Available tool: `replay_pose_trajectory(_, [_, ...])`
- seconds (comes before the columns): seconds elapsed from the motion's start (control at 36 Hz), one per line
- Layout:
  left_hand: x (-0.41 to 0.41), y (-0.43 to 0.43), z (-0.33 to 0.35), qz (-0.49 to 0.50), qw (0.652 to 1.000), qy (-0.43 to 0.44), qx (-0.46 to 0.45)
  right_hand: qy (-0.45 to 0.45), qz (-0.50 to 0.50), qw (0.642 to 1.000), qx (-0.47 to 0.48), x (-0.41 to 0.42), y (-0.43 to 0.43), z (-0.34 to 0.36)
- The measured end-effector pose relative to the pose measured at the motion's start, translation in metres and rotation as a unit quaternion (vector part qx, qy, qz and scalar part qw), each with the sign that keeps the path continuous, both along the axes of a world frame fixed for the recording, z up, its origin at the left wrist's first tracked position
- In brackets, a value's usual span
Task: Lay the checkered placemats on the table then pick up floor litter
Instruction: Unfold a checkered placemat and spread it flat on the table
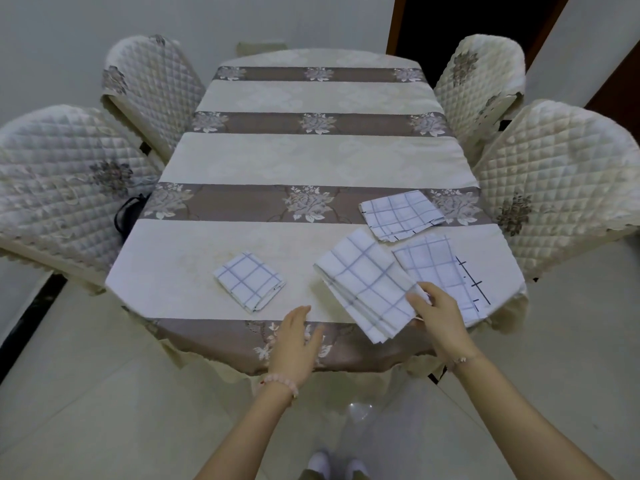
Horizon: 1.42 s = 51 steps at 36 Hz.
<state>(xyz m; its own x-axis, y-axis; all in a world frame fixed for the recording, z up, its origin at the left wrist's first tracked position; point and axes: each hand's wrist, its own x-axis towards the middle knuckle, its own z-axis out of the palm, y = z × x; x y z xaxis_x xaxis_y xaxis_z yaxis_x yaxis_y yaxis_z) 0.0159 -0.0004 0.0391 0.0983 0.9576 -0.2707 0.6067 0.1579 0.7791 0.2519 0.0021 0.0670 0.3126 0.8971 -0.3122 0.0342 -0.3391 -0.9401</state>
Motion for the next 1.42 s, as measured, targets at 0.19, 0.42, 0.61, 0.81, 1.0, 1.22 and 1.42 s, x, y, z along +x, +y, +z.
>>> replay_pose_trajectory(0.19, [0.021,0.006,0.040,0.196,0.844,-0.462,-0.189,0.067,0.022,0.997,-0.020,-0.016,-0.033,-0.001])
replay_pose_trajectory(0.42, [0.018,-0.014,0.046,0.200,0.881,-0.411,-0.120,0.072,0.046,0.996,-0.040,-0.029,-0.050,-0.012])
replay_pose_trajectory(0.61, [0.019,-0.026,0.057,0.186,0.916,-0.348,-0.069,-0.091,0.028,0.995,0.033,-0.047,-0.055,0.005])
replay_pose_trajectory(0.81, [0.023,-0.034,0.065,0.112,0.931,-0.342,-0.059,0.056,0.117,0.990,0.059,-0.076,-0.049,0.039])
replay_pose_trajectory(1.0, [0.021,-0.036,0.064,0.093,0.935,-0.340,-0.047,0.107,0.143,0.981,0.076,-0.085,-0.053,0.044])
replay_pose_trajectory(1.22, [0.016,-0.033,0.063,0.092,0.946,-0.312,-0.004,0.084,0.086,0.991,0.062,-0.076,-0.053,0.040])
replay_pose_trajectory(1.42, [-0.015,-0.015,0.060,0.151,0.952,-0.260,0.062,0.092,0.024,0.995,0.011,-0.039,-0.051,0.029])
